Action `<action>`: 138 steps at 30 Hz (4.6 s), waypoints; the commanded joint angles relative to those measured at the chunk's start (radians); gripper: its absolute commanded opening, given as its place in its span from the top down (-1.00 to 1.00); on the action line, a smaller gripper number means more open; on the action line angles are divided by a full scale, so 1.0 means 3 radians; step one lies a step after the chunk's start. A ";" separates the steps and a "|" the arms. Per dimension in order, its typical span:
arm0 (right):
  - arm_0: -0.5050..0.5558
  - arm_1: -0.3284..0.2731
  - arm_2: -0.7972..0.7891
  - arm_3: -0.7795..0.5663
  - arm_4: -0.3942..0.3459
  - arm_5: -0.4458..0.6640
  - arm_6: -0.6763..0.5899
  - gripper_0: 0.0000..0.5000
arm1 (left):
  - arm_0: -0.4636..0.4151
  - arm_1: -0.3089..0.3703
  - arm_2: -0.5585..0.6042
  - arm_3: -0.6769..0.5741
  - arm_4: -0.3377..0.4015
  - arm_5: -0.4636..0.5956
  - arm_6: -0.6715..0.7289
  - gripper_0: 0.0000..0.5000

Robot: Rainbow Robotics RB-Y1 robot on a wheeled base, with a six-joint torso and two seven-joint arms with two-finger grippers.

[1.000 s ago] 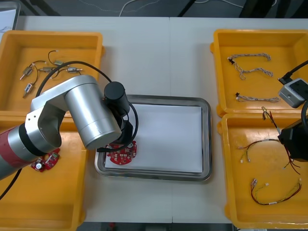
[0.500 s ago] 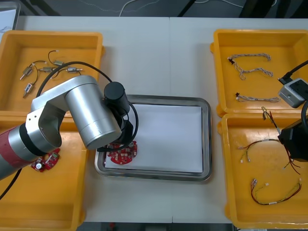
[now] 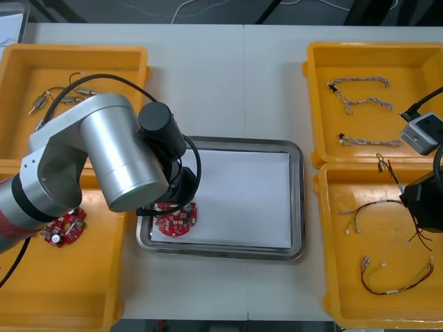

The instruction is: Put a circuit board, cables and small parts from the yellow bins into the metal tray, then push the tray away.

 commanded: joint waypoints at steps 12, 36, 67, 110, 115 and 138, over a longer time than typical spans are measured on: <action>-0.0388 -0.0082 0.0478 -0.0021 0.0039 0.0011 0.0194 1.00 | -0.0083 0.0392 0.1014 -0.0588 0.0798 0.0541 -0.0116 -1.00; -0.1416 -0.0005 0.2410 0.0132 0.0709 -0.0298 0.0598 1.00 | 0.0214 0.0918 0.2006 -0.0209 0.0742 0.0697 -0.1006 -1.00; -0.2638 0.1018 0.4333 0.1231 0.1394 -0.0488 0.0593 1.00 | 0.0316 0.0908 0.2359 0.1008 0.0491 0.0152 -0.2330 -1.00; -0.2526 0.1171 0.4722 0.1717 0.1655 -0.0912 0.0895 -1.00 | 0.0469 0.0770 0.2369 0.1539 0.0547 -0.0871 -0.3143 -1.00; -0.2531 0.1089 0.4614 0.1584 0.1583 -0.0866 0.0910 -1.00 | 0.0418 0.0739 0.2364 0.1647 0.0552 -0.0922 -0.3404 -1.00; -0.2531 0.0665 0.3024 0.1206 0.0463 -0.0084 0.0153 -1.00 | 0.0152 0.0622 0.2318 0.2542 0.0552 -0.1561 -0.4493 -1.00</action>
